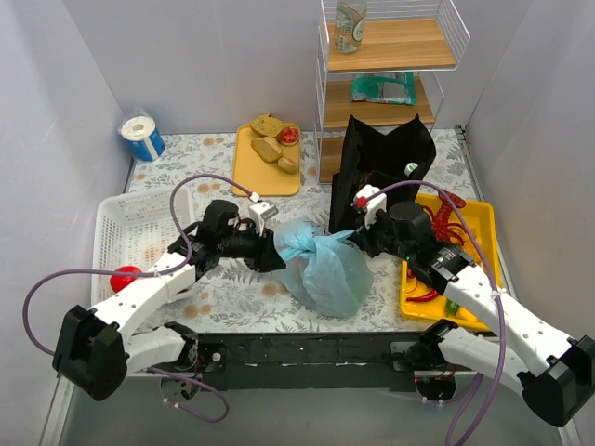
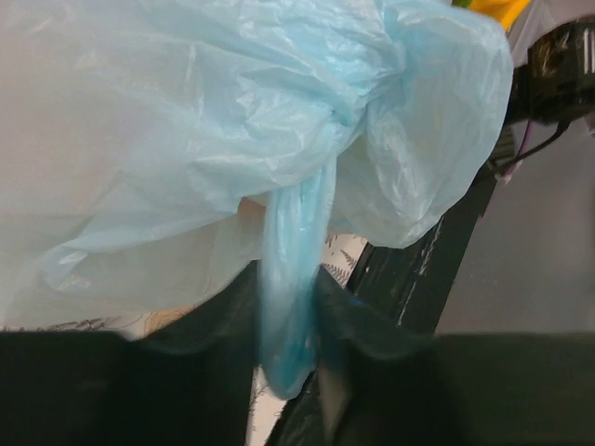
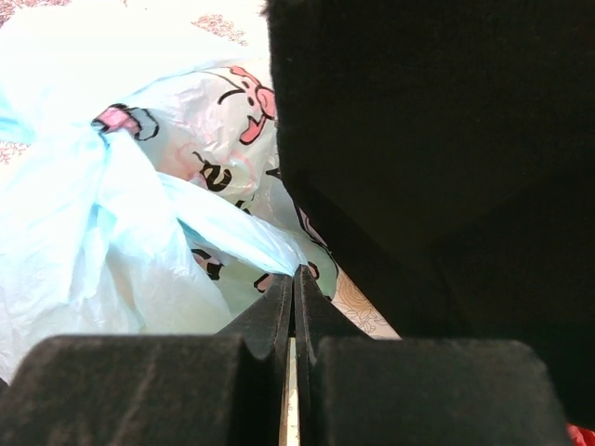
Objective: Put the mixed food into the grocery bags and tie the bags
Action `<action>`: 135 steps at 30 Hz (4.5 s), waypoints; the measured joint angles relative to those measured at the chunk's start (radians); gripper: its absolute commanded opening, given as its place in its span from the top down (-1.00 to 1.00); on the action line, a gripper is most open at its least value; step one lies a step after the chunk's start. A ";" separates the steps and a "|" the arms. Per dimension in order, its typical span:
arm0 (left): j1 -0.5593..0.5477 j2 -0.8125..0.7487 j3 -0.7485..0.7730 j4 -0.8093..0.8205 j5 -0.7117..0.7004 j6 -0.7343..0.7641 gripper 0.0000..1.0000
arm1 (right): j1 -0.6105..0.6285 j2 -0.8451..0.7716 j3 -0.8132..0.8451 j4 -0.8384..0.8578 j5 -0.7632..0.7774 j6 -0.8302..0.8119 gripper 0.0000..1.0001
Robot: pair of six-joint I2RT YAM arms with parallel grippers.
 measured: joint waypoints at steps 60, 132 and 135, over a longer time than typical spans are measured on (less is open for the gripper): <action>0.019 -0.368 -0.011 -0.008 -0.618 -0.315 -0.96 | -0.231 -0.172 0.061 -0.071 -0.430 0.084 -0.97; -0.209 0.242 0.508 0.217 -0.597 -0.101 -0.96 | -0.349 0.452 1.105 -0.085 -0.088 -0.086 0.97; -0.303 0.349 0.623 0.266 -0.592 -0.050 -0.96 | -0.418 0.460 1.104 -0.102 -0.069 -0.087 0.97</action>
